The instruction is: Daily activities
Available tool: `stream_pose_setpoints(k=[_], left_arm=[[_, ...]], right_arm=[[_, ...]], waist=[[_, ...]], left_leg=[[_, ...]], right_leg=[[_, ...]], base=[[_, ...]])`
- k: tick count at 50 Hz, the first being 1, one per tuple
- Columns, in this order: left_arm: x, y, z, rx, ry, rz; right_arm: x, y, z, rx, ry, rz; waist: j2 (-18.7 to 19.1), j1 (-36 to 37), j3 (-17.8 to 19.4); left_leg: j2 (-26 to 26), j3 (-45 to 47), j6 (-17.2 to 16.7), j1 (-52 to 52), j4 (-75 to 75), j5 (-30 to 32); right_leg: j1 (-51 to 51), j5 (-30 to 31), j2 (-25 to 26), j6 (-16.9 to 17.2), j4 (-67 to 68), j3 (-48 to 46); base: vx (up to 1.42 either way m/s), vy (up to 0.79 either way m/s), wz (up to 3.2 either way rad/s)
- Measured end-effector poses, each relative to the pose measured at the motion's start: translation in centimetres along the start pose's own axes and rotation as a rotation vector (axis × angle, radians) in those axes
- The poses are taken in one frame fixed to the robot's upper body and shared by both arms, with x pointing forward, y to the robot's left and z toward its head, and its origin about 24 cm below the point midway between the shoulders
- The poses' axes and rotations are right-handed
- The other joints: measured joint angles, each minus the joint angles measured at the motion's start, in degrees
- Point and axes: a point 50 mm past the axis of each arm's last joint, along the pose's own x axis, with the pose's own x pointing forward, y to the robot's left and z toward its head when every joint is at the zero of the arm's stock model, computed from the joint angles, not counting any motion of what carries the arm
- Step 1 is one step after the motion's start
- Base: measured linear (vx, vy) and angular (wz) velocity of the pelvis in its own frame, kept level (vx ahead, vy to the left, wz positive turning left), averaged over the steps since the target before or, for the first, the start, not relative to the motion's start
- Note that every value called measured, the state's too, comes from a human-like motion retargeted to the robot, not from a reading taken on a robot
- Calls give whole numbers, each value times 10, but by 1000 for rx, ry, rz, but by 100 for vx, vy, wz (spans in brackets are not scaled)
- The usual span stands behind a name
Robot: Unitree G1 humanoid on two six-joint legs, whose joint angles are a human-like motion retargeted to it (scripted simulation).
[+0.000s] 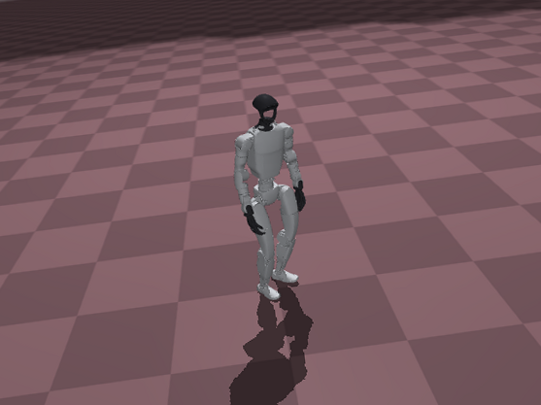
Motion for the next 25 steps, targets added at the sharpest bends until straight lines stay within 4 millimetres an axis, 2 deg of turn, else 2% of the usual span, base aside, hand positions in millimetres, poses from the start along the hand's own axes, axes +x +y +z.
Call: stream_pose_setpoints(k=[14, 25], left_arm=[[1, -16, -21, 28, 77, -70], [2, -32, -35, -3, 134, -110]], right_arm=[[4, -1, 10, -214, 42, 33], [7, -2, 27, -293, 43, 29]], waist=[[-1, -9, -13], [1, -22, -19]], left_leg=[[-10, 13, 19, 10, -9, -1], [-19, 30, 33, 25, -22, 0]], right_leg=[[-11, 1, 1, 13, 9, 31], [-18, 2, 4, 28, 19, 59]], base=[[0, 3, -29], [-1, 3, -38]])
